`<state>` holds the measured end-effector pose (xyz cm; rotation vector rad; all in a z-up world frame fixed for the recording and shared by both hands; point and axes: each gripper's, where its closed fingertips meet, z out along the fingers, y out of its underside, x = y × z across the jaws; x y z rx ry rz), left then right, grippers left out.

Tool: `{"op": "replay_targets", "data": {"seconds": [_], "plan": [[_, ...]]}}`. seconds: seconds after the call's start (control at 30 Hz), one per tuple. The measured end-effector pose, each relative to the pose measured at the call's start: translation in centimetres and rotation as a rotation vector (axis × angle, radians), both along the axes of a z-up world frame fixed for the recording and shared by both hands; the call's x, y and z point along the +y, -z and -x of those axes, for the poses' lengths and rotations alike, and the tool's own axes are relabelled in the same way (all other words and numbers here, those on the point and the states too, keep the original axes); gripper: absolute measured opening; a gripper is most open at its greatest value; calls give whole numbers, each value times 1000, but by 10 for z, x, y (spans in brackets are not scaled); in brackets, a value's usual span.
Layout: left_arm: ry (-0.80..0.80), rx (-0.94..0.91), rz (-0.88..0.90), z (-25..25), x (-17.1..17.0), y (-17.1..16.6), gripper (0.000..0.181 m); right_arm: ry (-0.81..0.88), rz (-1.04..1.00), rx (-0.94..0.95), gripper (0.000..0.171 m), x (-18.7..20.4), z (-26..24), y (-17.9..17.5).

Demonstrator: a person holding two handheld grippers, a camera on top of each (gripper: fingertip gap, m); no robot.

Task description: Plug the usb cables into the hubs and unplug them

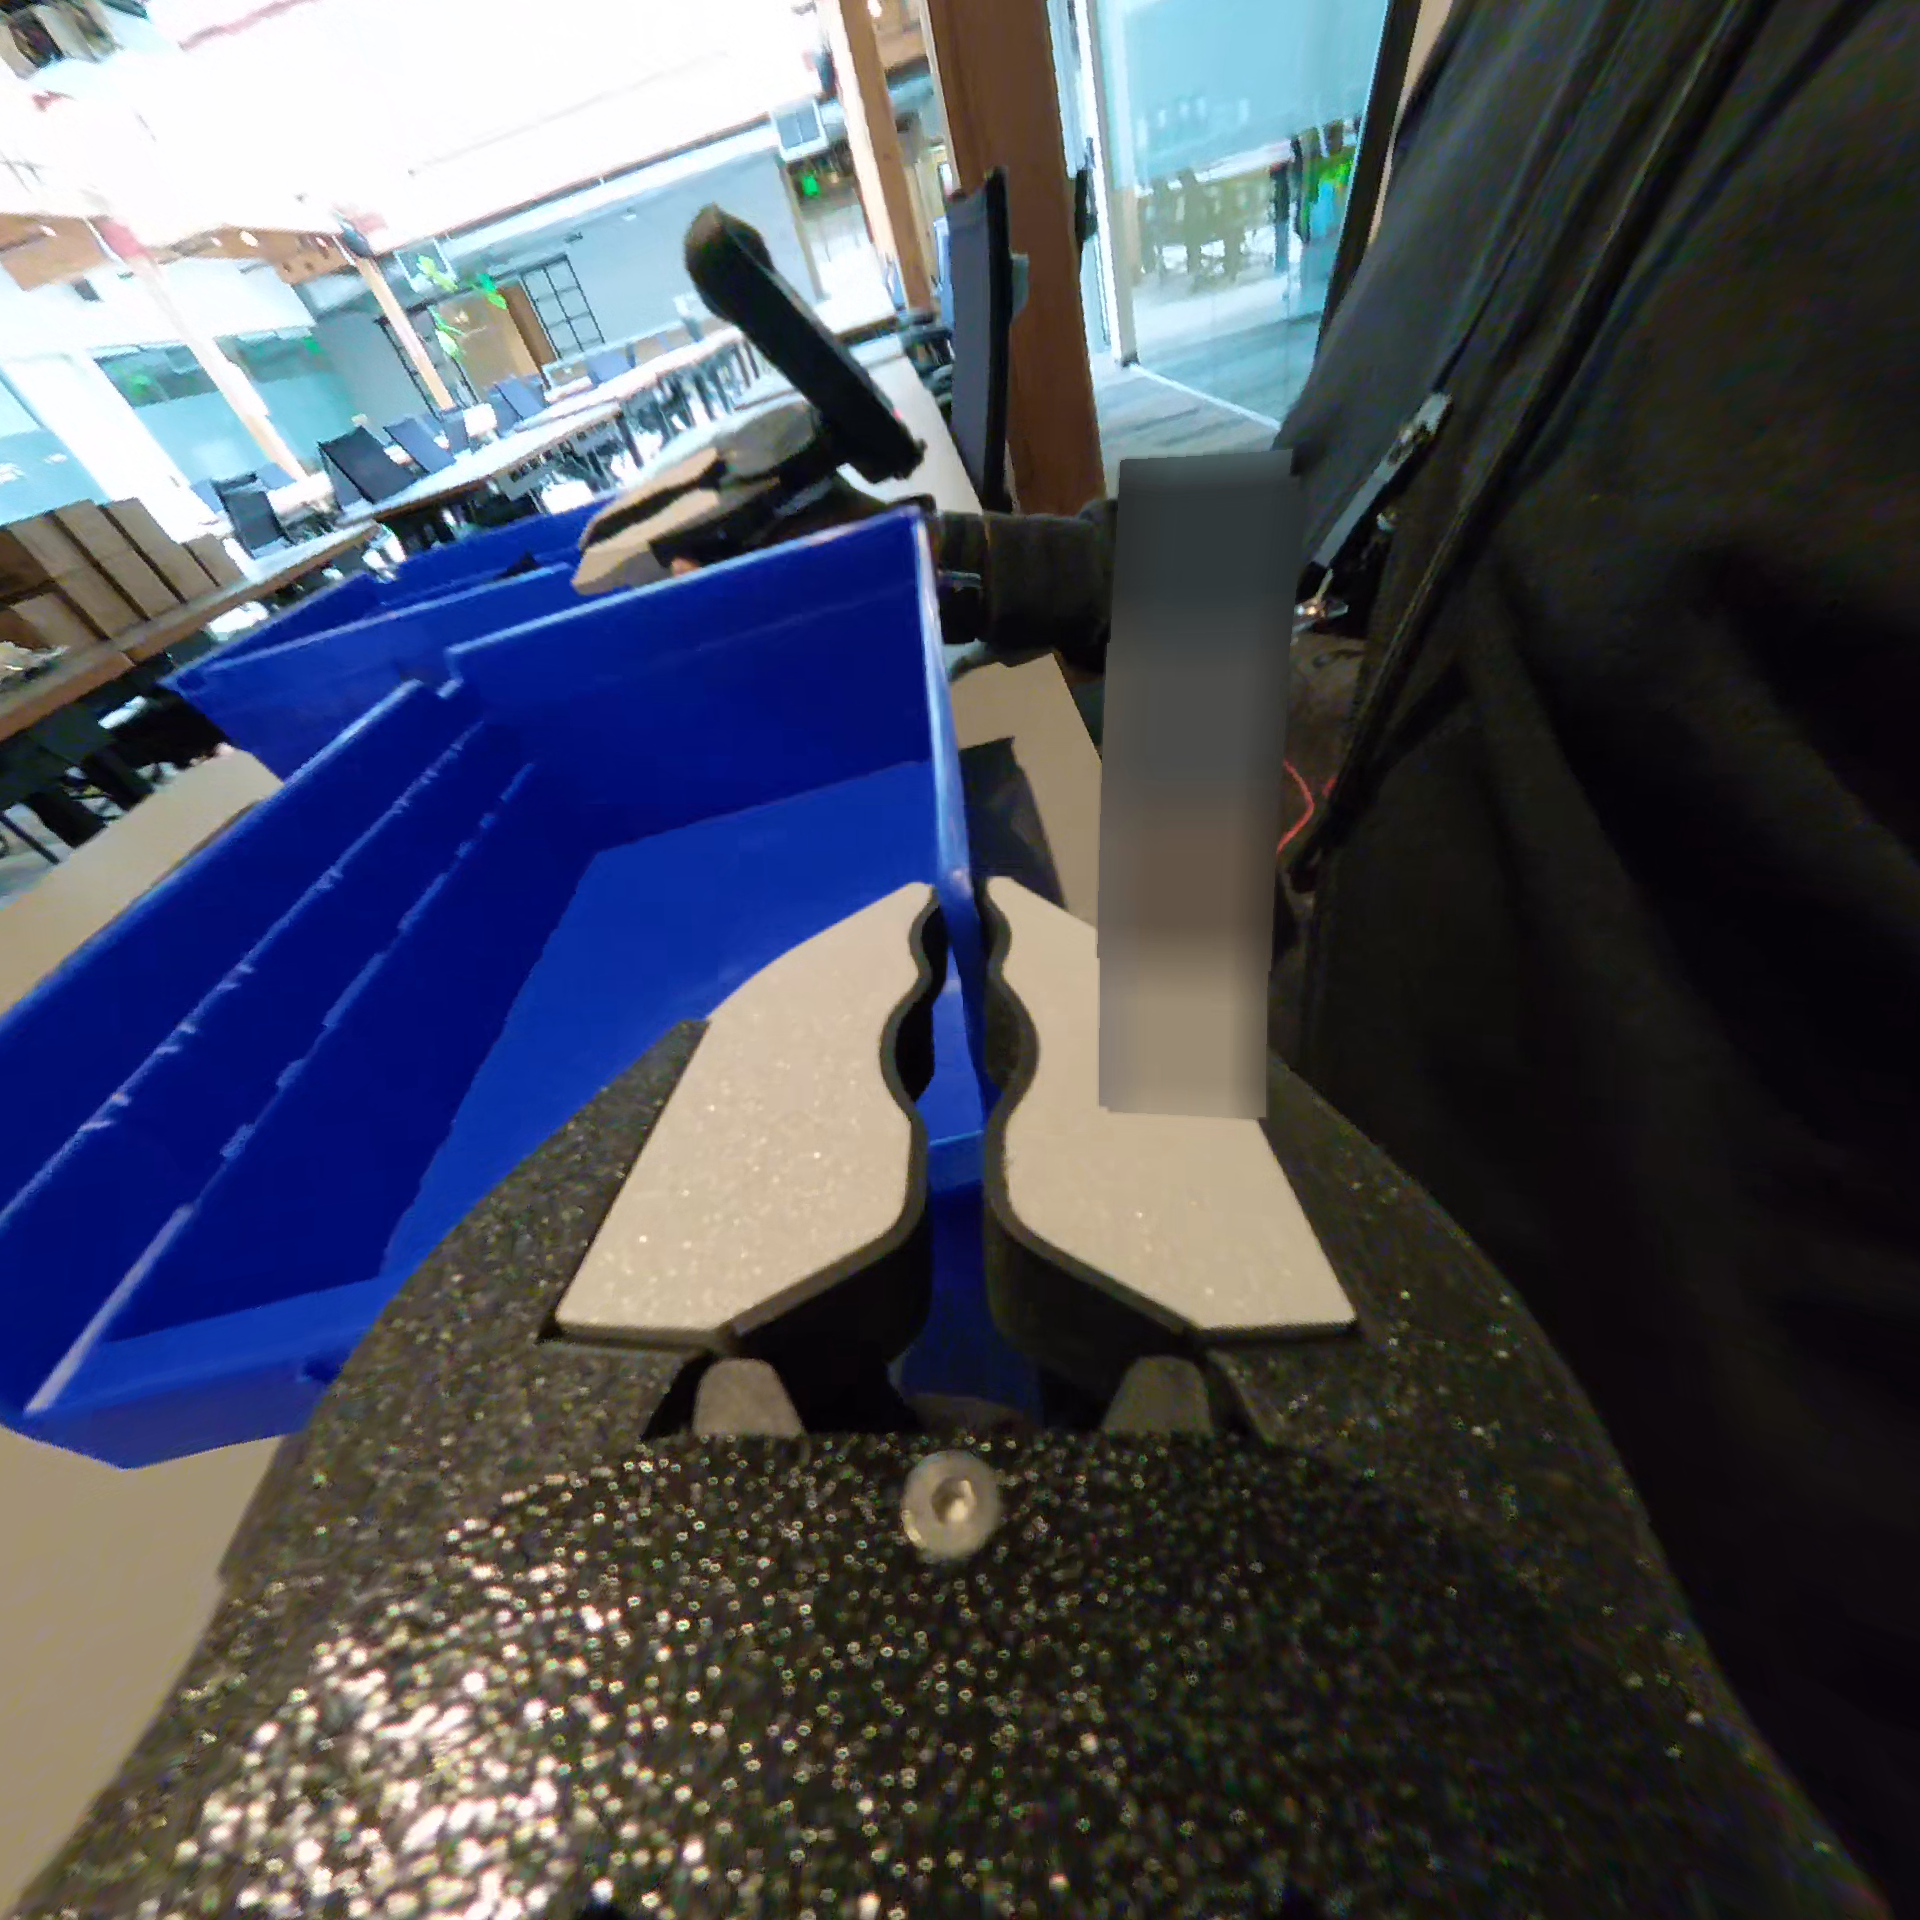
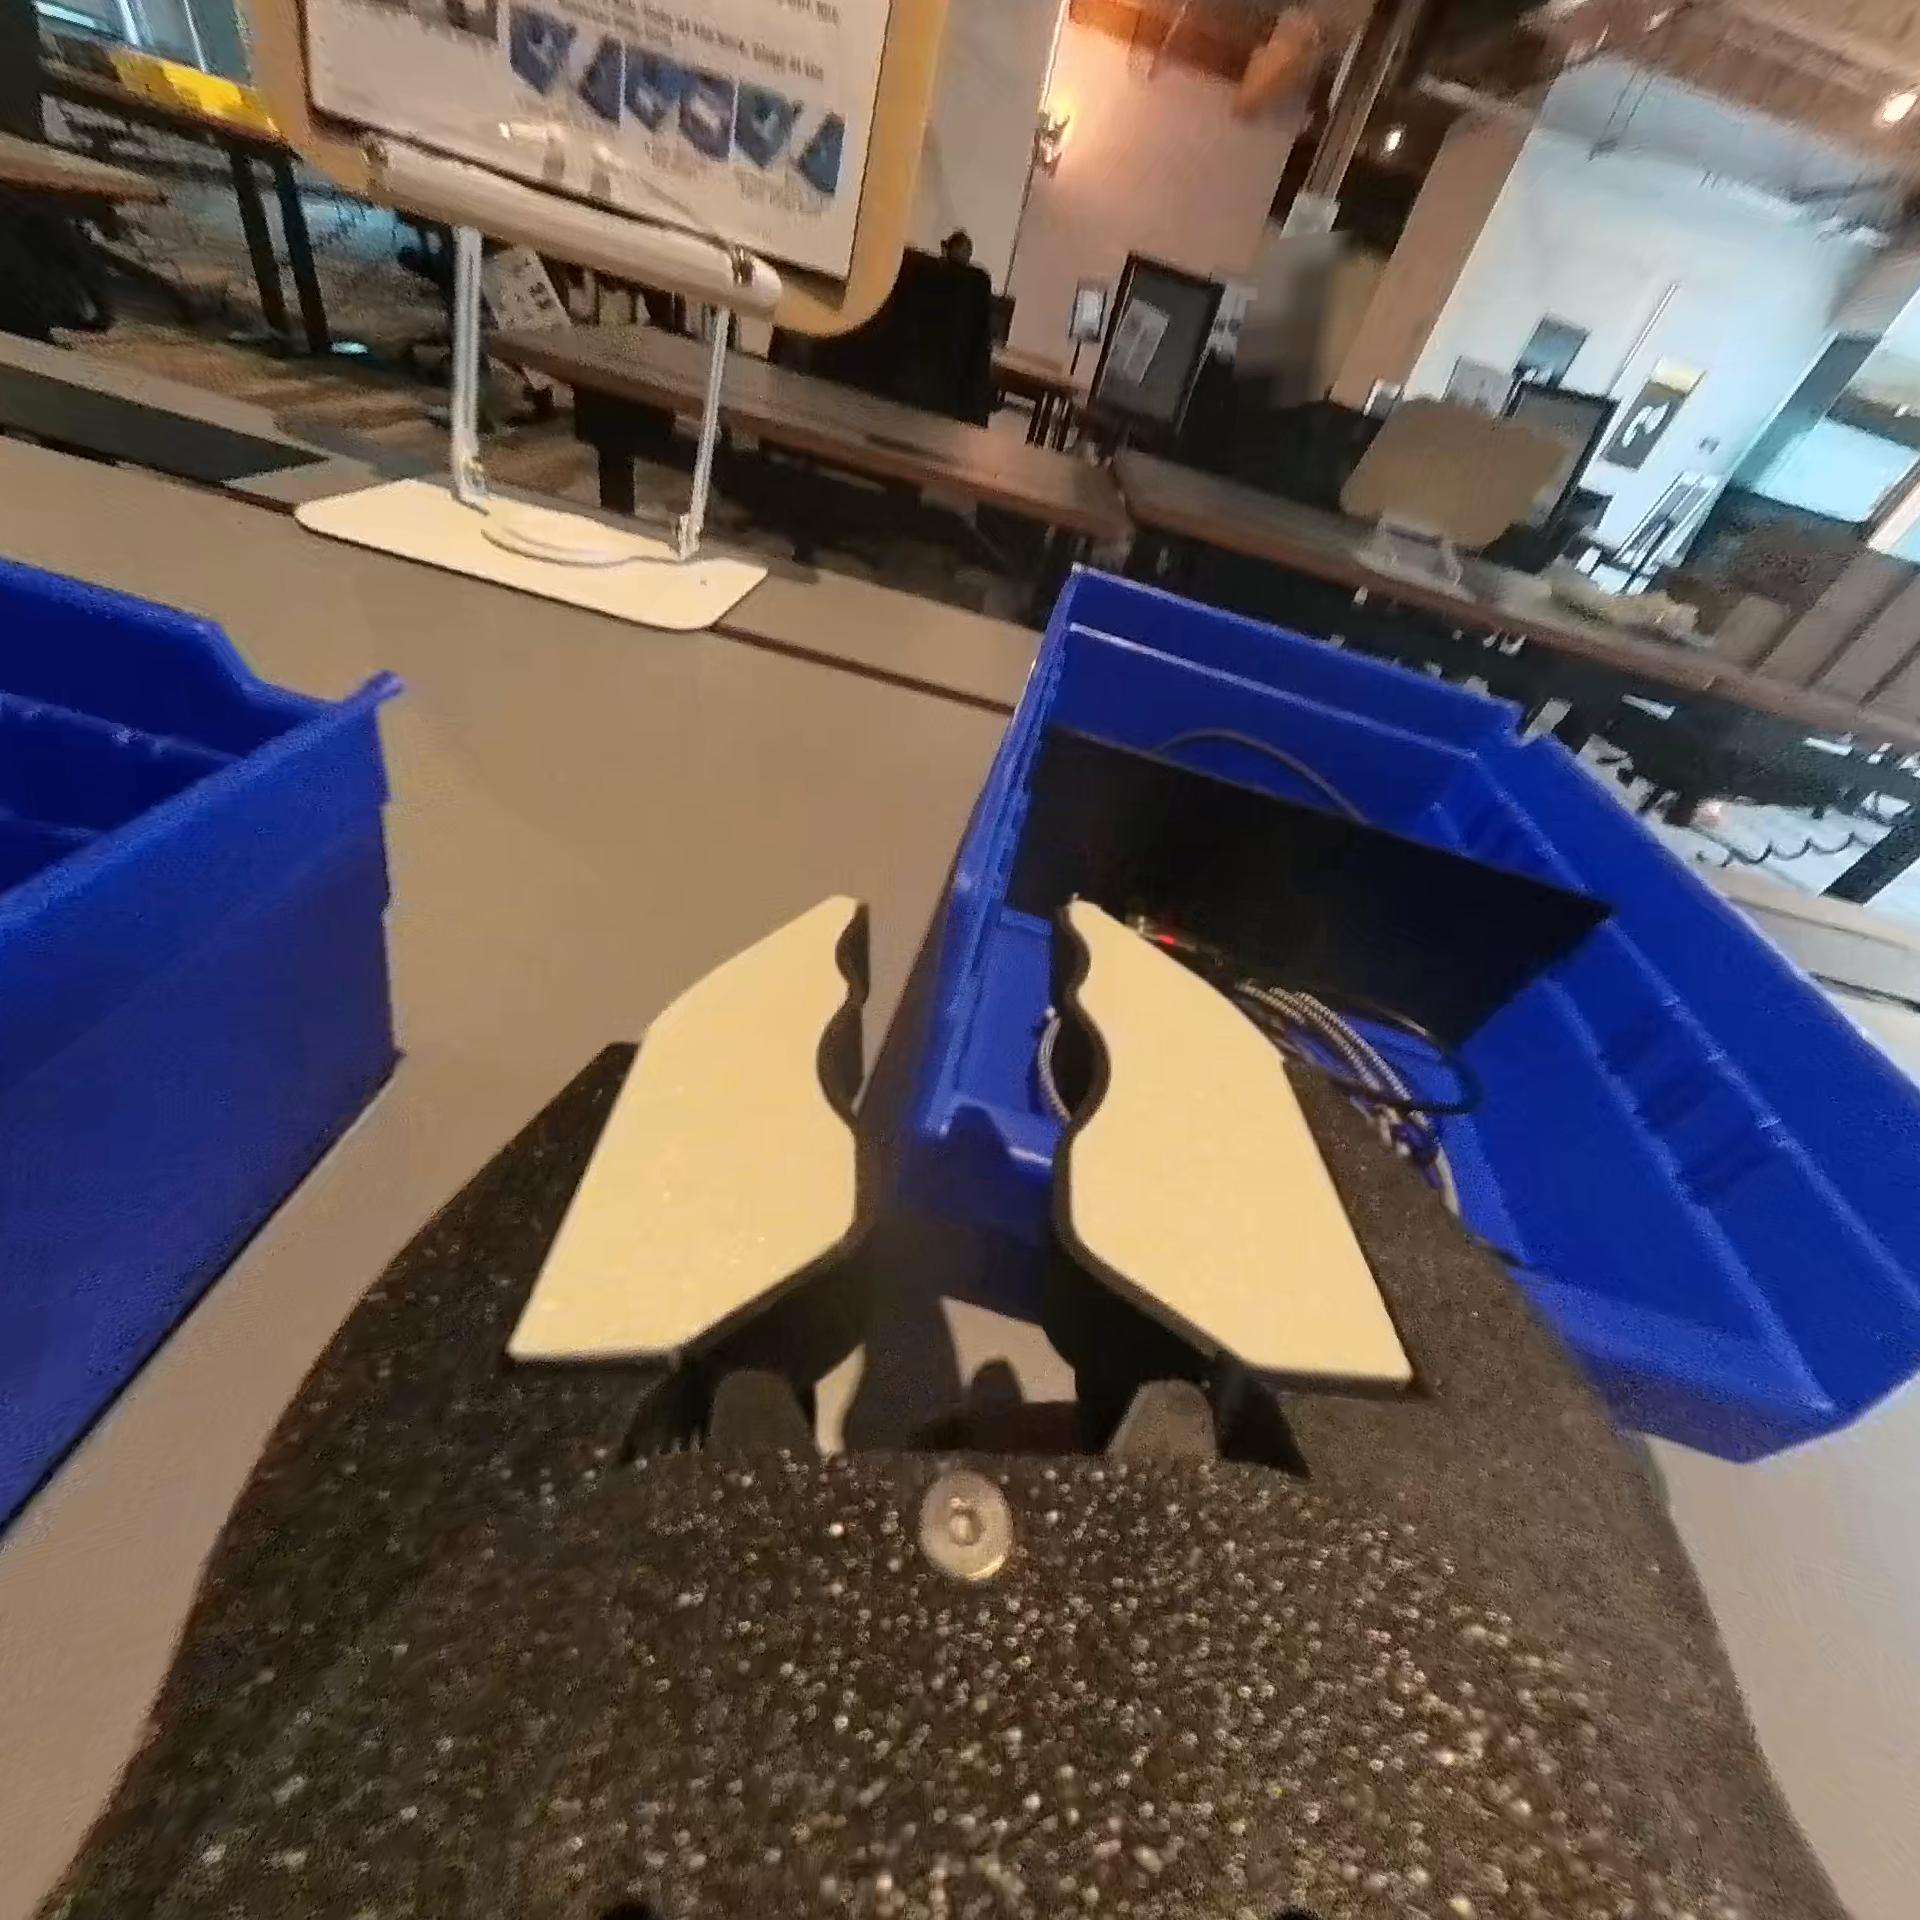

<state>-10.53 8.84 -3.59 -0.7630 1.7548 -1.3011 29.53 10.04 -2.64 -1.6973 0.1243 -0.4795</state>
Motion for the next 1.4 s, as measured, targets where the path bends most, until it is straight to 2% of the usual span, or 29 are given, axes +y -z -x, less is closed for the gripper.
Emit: {"op": "replay_targets", "data": {"seconds": [0.1,0.27,0.3,0.4,0.43,0.57,0.63,0.8,0.93,1.13,1.4], "plan": [[4,38,-52,-2,-6,11,4,15,35,4,35,2,-2,6],[-5,19,-63,-2,-8,10,6,23,54,3,35,6,-4,8],[-14,-4,-50,-2,-7,6,9,27,65,1,35,8,-6,9],[-28,-106,46,1,-2,-13,32,44,102,-7,35,12,-12,13],[-29,-131,75,3,1,-19,33,51,114,-4,35,13,-15,16],[-91,-216,130,9,20,-38,33,56,136,36,27,17,-22,22],[-120,-226,140,9,27,-40,32,15,145,54,10,21,-18,24],[-187,-190,102,3,34,-32,29,72,180,20,5,24,-24,20],[-208,-183,93,1,37,-30,29,78,95,62,3,20,-34,1],[-243,-190,106,-1,46,-32,28,9,-83,126,3,17,-48,-35],[-249,-190,108,-1,47,-32,26,-208,-62,65,2,44,-18,-38]]}}
